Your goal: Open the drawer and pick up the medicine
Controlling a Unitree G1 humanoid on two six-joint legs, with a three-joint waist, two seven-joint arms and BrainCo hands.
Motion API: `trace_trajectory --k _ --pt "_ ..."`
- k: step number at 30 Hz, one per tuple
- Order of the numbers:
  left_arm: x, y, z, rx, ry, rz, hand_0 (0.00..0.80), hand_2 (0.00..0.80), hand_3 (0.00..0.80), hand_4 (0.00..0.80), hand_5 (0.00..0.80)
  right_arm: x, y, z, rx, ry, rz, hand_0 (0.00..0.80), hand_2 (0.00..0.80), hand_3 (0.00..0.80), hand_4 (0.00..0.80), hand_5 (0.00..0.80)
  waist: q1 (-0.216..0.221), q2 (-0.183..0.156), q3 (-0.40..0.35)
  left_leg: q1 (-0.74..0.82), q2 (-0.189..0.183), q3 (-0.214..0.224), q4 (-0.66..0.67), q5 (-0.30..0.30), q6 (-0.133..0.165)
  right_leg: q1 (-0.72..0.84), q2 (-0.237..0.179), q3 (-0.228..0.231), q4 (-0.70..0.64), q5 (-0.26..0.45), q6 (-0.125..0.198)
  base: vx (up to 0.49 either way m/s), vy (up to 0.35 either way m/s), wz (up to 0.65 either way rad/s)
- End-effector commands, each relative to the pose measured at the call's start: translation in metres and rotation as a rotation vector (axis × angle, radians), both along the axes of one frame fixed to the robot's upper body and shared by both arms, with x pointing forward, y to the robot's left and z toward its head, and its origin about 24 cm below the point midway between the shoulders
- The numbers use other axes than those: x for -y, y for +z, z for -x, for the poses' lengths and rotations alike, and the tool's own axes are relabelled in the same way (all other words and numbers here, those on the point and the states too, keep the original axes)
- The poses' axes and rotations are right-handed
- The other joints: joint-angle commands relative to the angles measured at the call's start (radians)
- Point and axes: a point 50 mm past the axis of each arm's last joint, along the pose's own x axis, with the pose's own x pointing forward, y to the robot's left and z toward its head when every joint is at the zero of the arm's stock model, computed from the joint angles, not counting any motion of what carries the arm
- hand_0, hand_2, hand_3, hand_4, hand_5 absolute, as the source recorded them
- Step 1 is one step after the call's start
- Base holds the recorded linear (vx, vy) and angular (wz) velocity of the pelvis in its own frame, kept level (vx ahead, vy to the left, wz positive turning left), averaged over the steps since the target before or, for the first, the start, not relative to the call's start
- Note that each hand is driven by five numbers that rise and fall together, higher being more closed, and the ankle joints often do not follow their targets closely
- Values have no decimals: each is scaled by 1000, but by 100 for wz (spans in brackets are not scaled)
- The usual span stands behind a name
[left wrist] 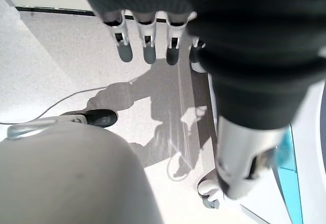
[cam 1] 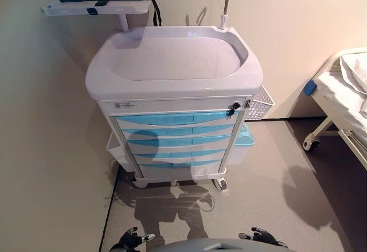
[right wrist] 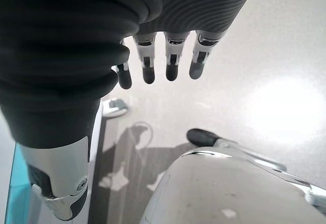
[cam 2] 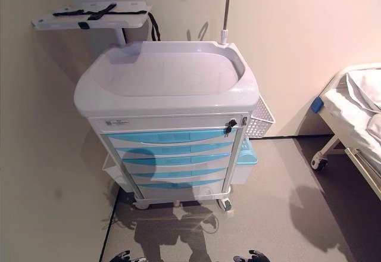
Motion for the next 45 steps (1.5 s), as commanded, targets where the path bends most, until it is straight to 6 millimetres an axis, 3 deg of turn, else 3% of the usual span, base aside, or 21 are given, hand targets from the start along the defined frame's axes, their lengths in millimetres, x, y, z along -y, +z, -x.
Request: trace_trajectory --k 1,12,15,17,18,22,24,27,28,31,32,33,35,38,39,41,42,45 --pt "12 0 -14 32 -4 26 0 0 0 0 0 -2 3 -19 30 53 18 0 0 0 0 0 19 -38 13 -29 -49 -28 -7 18 13 73 -9 -2 9 -39 57 0 0 0" --pt "8 2 -20 74 62 42 0 0 0 0 0 2 4 -19 34 45 28 0 0 0 0 0 15 -36 38 -36 -51 -25 -7 16 17 61 -11 4 10 -36 57 0 0 0" --pt "5 8 -37 147 116 47 0 0 0 0 0 4 5 -23 48 43 37 0 0 0 0 0 12 -37 53 -46 -52 -26 -7 18 19 51 -12 5 17 -37 57 0 0 0" --pt "3 18 -63 267 169 63 0 0 0 0 0 5 7 -28 71 43 44 0 0 0 0 0 8 -38 71 -63 -52 -22 -7 23 21 30 -13 9 24 -36 56 0 0 0" --pt "3 18 -63 267 169 63 0 0 0 0 0 5 7 -28 71 43 44 0 0 0 0 0 8 -38 71 -63 -52 -22 -7 23 21 29 -13 9 25 -36 56 -32 21 -2" --pt "9 58 -128 589 283 181 0 0 0 0 0 7 15 -52 158 52 60 0 0 0 0 0 -2 -33 130 -119 -53 -17 -7 41 26 -47 -14 16 63 -34 54 -90 28 -6" --pt "10 65 -137 635 298 200 0 0 0 0 0 8 17 -56 169 55 64 0 0 0 0 0 -3 -32 140 -132 -53 -16 -7 46 27 -64 -15 19 73 -34 54 -71 27 -13" --pt "20 110 -186 870 344 341 0 0 0 0 0 7 28 -83 252 98 75 0 0 0 0 0 -13 -29 199 -217 -58 -1 22 60 36 -167 -21 34 129 -33 51 -149 57 -14" --pt "20 110 -186 870 344 341 0 0 0 0 0 7 28 -83 253 98 75 0 0 0 0 0 -13 -29 198 -220 -58 -1 23 59 36 -170 -21 35 130 -33 51 -87 34 -20" --pt "29 142 -213 1007 346 429 0 0 0 0 0 6 35 -99 300 129 82 0 0 0 0 0 -21 -32 226 -300 -65 4 77 52 43 -248 -27 50 178 -35 49 -79 55 -9" --pt "35 164 -228 1088 360 500 0 0 0 0 0 5 40 -107 324 146 87 0 0 0 0 0 -24 -35 241 -347 -68 7 110 47 47 -289 -30 61 201 -38 48 -63 46 -5" --pt "35 164 -229 1088 360 500 0 0 0 0 0 5 40 -107 325 146 87 0 0 0 0 0 -24 -35 239 -350 -68 8 112 46 47 -292 -30 61 203 -39 48 -63 48 -2" --pt "49 193 -246 1187 371 646 0 0 0 0 0 6 44 -116 344 151 93 0 0 0 0 0 -27 -39 252 -404 -72 10 139 43 51 -340 -34 70 222 -38 49 -39 29 -4" --pt "57 208 -254 1227 390 766 0 0 0 0 0 5 46 -120 360 152 89 0 0 0 0 0 -33 -44 257 -442 -72 13 156 40 51 -374 -34 74 234 -38 50 -26 10 -10" --pt "66 231 -262 1296 407 888 0 0 0 0 0 5 50 -126 381 157 92 0 0 0 0 0 -39 -48 267 -488 -75 14 189 32 51 -415 -35 77 255 -40 49 -42 8 -5" --pt "73 241 -266 1314 407 947 0 0 0 0 0 4 51 -128 388 163 92 0 0 0 0 0 -43 -48 271 -513 -77 15 215 21 51 -439 -35 78 274 -45 48 -39 6 -1" --pt "86 261 -271 1353 398 1088 0 0 0 0 0 5 53 -131 394 170 96 0 0 0 0 0 -50 -51 276 -560 -79 13 257 1 53 -484 -34 84 305 -52 46 -46 4 2" --pt "94 277 -276 1377 423 1188 0 0 0 0 0 4 56 -137 414 165 95 0 0 0 0 0 -56 -53 277 -630 -81 12 312 -16 58 -550 -31 85 345 -58 44 -17 -1 2"
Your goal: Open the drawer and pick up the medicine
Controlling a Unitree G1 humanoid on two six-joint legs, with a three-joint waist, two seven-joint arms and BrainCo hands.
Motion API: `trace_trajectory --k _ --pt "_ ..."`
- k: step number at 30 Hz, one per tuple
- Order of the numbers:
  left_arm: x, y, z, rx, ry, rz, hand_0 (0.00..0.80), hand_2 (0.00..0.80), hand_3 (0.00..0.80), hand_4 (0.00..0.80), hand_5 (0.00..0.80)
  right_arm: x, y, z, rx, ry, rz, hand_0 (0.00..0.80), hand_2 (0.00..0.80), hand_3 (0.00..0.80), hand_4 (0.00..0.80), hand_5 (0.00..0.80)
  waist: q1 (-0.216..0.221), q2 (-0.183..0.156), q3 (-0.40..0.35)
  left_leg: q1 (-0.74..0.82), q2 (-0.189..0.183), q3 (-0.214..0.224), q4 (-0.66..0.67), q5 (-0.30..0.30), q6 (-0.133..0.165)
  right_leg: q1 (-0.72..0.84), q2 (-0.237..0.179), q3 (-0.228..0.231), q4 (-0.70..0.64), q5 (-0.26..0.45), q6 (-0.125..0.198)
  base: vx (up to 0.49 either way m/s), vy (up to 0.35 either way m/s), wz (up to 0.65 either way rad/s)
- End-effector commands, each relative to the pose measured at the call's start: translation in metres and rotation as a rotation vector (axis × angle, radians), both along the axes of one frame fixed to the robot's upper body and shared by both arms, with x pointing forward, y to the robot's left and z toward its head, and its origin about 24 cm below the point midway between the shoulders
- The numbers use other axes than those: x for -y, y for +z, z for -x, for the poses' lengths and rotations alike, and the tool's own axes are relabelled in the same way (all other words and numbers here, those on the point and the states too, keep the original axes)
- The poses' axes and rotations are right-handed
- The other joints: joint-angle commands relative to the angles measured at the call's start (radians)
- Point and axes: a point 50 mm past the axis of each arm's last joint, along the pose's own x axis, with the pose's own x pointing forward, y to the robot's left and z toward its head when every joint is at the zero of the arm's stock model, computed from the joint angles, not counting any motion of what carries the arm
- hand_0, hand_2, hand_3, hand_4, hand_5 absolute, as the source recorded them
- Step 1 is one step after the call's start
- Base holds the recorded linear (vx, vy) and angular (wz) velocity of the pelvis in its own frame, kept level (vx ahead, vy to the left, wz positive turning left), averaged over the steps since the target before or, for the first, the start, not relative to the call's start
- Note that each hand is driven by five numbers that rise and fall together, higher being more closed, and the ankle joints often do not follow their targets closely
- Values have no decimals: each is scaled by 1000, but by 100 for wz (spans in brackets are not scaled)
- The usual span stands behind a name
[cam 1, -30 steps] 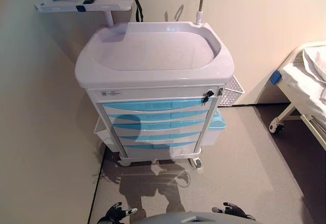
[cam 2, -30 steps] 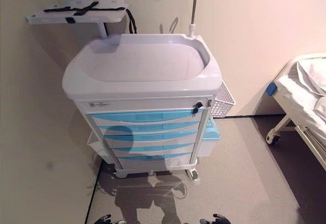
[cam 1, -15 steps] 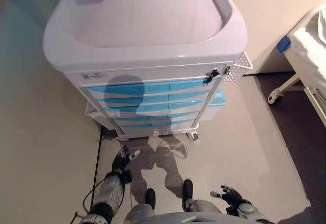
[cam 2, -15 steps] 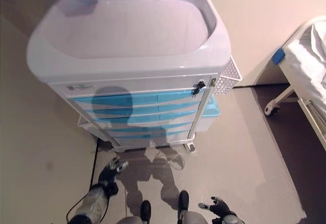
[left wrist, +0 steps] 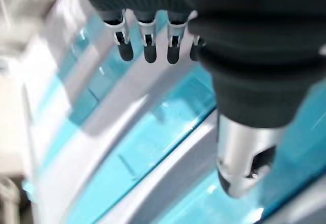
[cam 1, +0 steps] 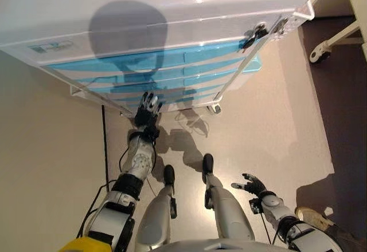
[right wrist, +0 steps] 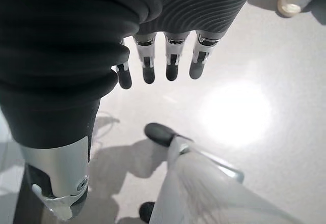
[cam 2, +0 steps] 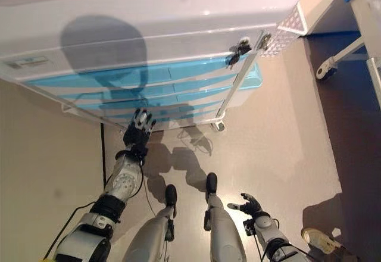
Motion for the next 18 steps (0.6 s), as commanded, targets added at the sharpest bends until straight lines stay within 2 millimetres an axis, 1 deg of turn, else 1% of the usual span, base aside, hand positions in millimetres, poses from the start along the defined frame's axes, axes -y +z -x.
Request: trace_trajectory --k 1,2,4,8,10,11,12,14,15,16,17,18 --pt "13 38 -6 187 -26 125 0 0 0 0 0 7 4 -1 24 14 30 0 0 0 0 0 -18 10 -43 -121 -35 -59 107 -12 39 -25 5 12 179 -112 40 -29 -9 6" --pt "17 47 -8 213 -45 163 0 0 0 0 0 5 5 -4 37 15 18 0 0 0 0 0 -22 7 -46 -156 -32 -57 133 -20 39 -55 3 13 193 -115 39 -23 -8 3" --pt "20 54 -10 235 -59 192 0 0 0 0 0 4 7 -6 49 13 7 0 0 0 0 0 -25 3 -47 -191 -33 -56 157 -29 39 -87 6 12 206 -118 38 -18 -5 0" --pt "21 61 -13 253 -68 214 0 0 0 0 0 3 10 -10 70 19 -1 0 0 0 0 0 -33 -3 -51 -235 -29 -54 186 -40 39 -131 11 13 223 -118 37 -6 -1 -1" --pt "21 64 -14 265 -74 218 0 0 0 0 0 3 10 -10 72 20 -7 0 0 0 0 0 -35 -6 -54 -251 -27 -55 201 -45 39 -145 14 11 231 -122 36 0 0 0" --pt "26 70 -15 285 -90 233 0 0 0 0 0 3 9 -10 69 24 -5 0 0 0 0 0 -37 -8 -56 -265 -27 -56 213 -51 38 -160 14 8 240 -124 35 0 0 0" --pt "26 73 -16 294 -92 228 0 0 0 0 0 3 8 -8 63 25 -7 0 0 0 0 0 -39 -9 -58 -273 -28 -58 220 -53 38 -167 15 6 245 -125 34 0 0 0" --pt "25 74 -18 297 -90 228 0 0 0 0 0 4 9 -8 67 24 -11 0 0 0 0 0 -41 -9 -60 -281 -27 -60 227 -56 37 -175 16 3 250 -126 33 45 -11 1" --pt "24 79 -20 309 -86 222 0 0 0 0 0 4 9 -8 69 26 -15 0 0 0 0 0 -43 -8 -71 -279 -22 -69 234 -90 33 -178 24 6 258 -153 37 0 0 0" --pt "23 83 -21 324 -84 221 0 0 0 0 0 4 9 -8 69 27 -17 0 0 0 0 0 -47 -13 -69 -296 -24 -62 232 -59 37 -192 22 0 250 -125 32 93 -18 -3" --pt "22 86 -22 336 -84 224 0 0 0 0 0 4 8 -7 64 29 -19 0 0 0 0 0 -47 -10 -76 -287 -20 -70 233 -90 33 -186 28 5 256 -149 38 -100 -11 -3" --pt "21 89 -22 350 -85 217 0 0 0 0 0 4 7 -6 62 29 -20 0 0 0 0 0 -51 -16 -75 -303 -21 -61 230 -58 37 -199 23 1 245 -119 33 108 -9 -5"
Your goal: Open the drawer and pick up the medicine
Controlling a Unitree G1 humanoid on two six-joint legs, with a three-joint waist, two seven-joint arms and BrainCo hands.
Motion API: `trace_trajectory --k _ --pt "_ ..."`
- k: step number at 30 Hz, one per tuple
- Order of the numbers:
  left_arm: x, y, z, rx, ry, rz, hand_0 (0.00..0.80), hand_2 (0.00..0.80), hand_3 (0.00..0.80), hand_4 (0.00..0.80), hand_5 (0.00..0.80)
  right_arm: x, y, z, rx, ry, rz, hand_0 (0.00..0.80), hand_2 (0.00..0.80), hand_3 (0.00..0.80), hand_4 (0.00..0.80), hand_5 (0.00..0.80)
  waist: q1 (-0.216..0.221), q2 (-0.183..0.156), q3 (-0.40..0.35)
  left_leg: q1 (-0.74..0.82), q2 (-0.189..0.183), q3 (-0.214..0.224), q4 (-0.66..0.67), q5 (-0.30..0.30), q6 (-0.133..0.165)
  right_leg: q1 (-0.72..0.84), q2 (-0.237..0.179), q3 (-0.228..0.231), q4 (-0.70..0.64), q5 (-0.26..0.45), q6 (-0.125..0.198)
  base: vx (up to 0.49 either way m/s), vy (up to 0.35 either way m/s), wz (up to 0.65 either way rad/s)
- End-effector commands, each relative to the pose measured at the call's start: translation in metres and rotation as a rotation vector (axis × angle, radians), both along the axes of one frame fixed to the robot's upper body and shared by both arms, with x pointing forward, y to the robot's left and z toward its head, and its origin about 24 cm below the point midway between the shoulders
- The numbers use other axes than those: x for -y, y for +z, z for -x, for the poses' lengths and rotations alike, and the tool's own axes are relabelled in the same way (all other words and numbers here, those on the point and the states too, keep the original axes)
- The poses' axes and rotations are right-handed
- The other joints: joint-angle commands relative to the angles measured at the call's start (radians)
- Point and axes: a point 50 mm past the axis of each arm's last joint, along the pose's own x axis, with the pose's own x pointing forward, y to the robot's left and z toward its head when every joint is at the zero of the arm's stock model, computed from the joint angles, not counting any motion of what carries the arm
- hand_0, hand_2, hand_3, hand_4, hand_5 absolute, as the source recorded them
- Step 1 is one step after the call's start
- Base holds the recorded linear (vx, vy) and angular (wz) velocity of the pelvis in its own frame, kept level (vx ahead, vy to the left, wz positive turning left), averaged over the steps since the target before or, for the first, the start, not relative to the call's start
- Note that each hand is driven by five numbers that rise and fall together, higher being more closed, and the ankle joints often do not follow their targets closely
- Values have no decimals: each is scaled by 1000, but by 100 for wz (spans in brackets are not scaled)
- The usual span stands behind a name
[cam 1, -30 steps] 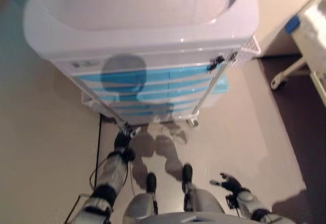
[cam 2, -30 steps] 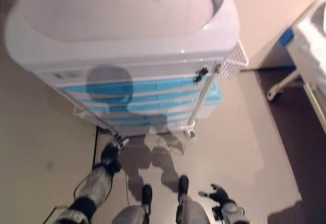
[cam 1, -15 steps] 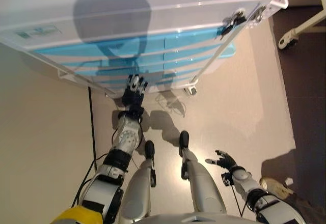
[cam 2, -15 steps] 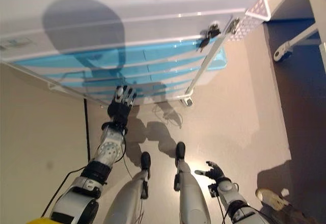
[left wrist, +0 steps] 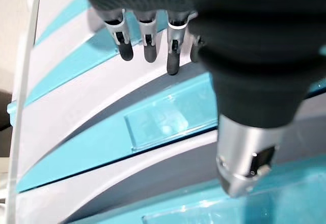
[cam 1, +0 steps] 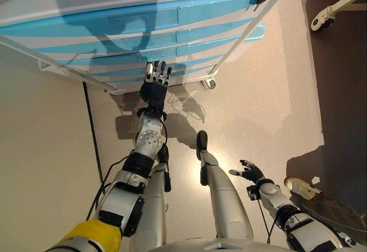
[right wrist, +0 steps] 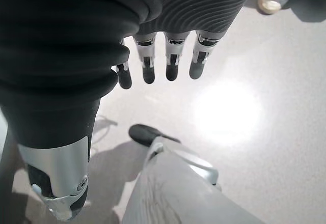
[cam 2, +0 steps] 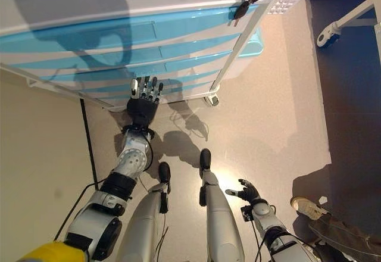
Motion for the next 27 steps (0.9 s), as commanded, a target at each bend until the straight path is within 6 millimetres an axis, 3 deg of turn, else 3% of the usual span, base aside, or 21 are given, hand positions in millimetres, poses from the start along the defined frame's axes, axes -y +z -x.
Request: trace_trajectory --k 1,16,18,19,27 --pt "2 45 -5 211 -8 8 0 0 0 0 0 13 -5 14 -13 0 7 0 0 0 0 0 0 23 -84 -33 -26 -73 -18 -10 23 19 29 -16 115 -111 23 8 -14 -4" --pt "-4 66 -2 348 5 5 0 0 0 0 0 14 -13 29 -70 57 0 0 0 0 0 0 -2 9 -114 -71 -21 -85 -7 -11 18 -19 34 -27 113 -102 20 3 -2 0" --pt "-5 69 -2 362 12 23 91 91 91 91 91 14 -14 31 -82 64 3 0 0 0 0 0 -2 6 -117 -74 -20 -87 -7 -10 17 -21 35 -31 111 -100 20 0 0 0" --pt "-5 70 -1 370 11 29 0 0 0 0 0 13 -15 31 -85 70 3 0 0 0 0 0 -3 4 -119 -77 -19 -90 -6 -9 17 -22 36 -32 111 -99 19 -21 -36 0" --pt "-5 75 2 400 20 51 0 0 0 0 0 13 -18 36 -108 96 14 0 0 0 0 0 1 0 -123 -69 -14 -97 -14 -3 13 -14 39 -38 107 -94 16 0 0 0"
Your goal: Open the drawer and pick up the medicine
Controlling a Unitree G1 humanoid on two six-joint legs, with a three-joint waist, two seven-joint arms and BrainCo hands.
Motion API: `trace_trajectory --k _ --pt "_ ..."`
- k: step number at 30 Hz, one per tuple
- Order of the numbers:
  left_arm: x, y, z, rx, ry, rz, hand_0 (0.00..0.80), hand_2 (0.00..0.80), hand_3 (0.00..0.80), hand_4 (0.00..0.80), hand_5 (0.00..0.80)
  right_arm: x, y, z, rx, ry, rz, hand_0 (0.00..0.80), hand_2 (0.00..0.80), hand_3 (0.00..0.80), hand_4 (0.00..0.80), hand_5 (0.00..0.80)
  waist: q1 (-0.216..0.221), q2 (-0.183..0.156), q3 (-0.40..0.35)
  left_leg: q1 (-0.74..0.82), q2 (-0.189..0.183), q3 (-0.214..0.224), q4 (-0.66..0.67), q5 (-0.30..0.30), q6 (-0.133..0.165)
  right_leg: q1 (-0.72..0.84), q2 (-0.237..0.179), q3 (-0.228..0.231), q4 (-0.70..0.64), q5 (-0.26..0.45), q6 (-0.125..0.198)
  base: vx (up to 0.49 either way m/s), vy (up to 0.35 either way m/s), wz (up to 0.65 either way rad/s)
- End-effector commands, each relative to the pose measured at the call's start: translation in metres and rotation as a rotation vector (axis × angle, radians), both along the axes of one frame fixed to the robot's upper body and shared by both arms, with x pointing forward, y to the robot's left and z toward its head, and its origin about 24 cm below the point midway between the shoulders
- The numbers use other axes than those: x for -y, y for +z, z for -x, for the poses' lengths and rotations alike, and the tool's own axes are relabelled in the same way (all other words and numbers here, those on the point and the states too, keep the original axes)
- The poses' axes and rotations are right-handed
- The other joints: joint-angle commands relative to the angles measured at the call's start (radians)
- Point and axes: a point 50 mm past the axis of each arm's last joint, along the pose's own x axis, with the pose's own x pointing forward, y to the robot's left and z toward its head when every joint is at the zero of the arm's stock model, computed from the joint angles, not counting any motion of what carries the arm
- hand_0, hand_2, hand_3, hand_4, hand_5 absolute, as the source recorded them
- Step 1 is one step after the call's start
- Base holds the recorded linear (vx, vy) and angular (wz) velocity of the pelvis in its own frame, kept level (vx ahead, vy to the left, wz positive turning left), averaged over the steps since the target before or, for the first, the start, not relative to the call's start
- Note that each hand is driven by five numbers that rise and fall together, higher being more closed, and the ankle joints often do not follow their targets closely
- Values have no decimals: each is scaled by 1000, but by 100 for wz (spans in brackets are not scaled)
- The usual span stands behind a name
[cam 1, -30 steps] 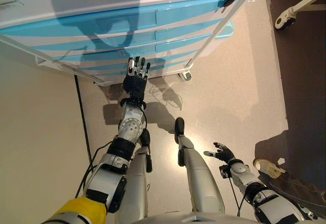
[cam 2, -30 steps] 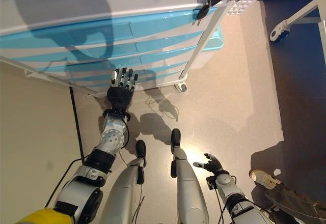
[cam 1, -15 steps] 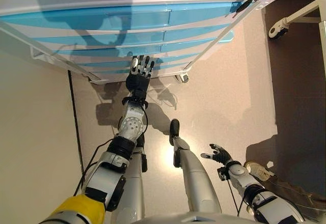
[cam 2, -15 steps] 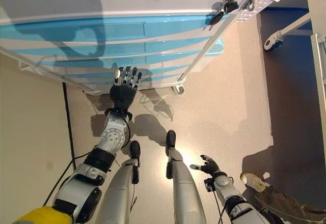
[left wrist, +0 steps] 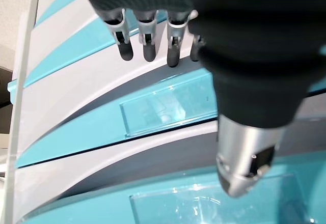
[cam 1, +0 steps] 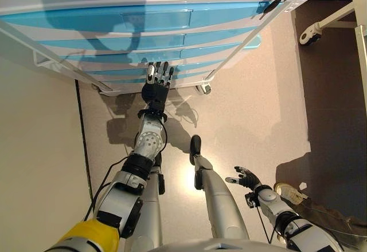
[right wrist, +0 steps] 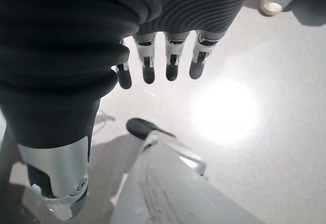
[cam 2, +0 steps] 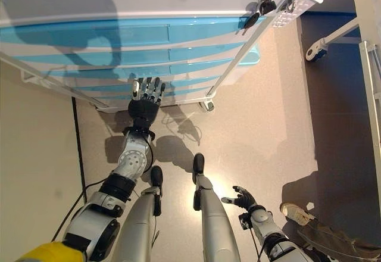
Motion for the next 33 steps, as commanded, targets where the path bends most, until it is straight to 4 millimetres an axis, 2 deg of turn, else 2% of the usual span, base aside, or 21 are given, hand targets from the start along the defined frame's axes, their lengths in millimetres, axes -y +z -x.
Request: trace_trajectory --k 1,2,4,5,6,8,9,10,21,33 --pt "-7 79 0 371 46 79 0 0 0 0 0 19 -6 19 -44 38 62 0 0 0 0 0 1 52 -41 13 -21 -94 -60 7 9 51 39 -38 94 -100 13 0 0 0" --pt "-7 79 0 371 46 79 0 0 0 0 0 19 -6 19 -44 38 62 0 0 0 0 0 0 52 -41 13 -21 -94 -61 8 9 51 39 -38 94 -99 13 0 0 0" --pt "-4 86 -1 390 41 93 417 417 417 417 417 16 -6 17 -46 56 66 0 0 0 0 0 2 48 -39 26 -18 -99 -100 27 6 58 37 -42 78 -88 18 0 0 0" --pt "-4 89 -1 396 44 95 477 477 477 477 477 16 -6 17 -45 57 67 0 0 0 0 0 3 47 -35 33 -19 -100 -116 34 6 62 35 -44 74 -84 19 0 0 0" --pt "-3 92 -1 406 41 105 489 489 489 489 489 16 -6 17 -45 58 70 0 0 0 0 0 5 46 -31 40 -19 -102 -128 39 5 65 33 -46 71 -80 21 0 0 0" --pt "0 95 0 416 35 109 631 631 631 631 631 15 -6 16 -44 61 71 0 0 0 0 0 4 43 -27 46 -20 -101 -131 42 5 71 30 -49 67 -78 22 0 0 0" --pt "2 98 0 426 30 114 744 744 744 744 744 16 -6 17 -46 58 72 0 0 0 0 0 5 40 -20 52 -20 -101 -131 43 5 81 28 -50 66 -79 22 0 0 0" --pt "5 101 0 430 23 119 800 800 800 800 800 17 -6 17 -47 55 73 0 0 0 0 0 5 40 -15 53 -22 -101 -129 44 5 85 27 -52 69 -82 20 0 0 0" --pt "12 102 0 429 1 128 800 800 800 800 800 17 -8 20 -54 60 77 0 0 0 0 0 2 44 -15 64 -27 -104 -142 52 6 89 23 -58 76 -85 21 3 -1 0" --pt "16 85 0 370 -20 116 800 800 800 800 800 17 -8 20 -53 63 80 0 0 0 0 0 6 47 -12 72 -27 -108 -143 56 4 98 18 -64 82 -87 18 0 0 0"
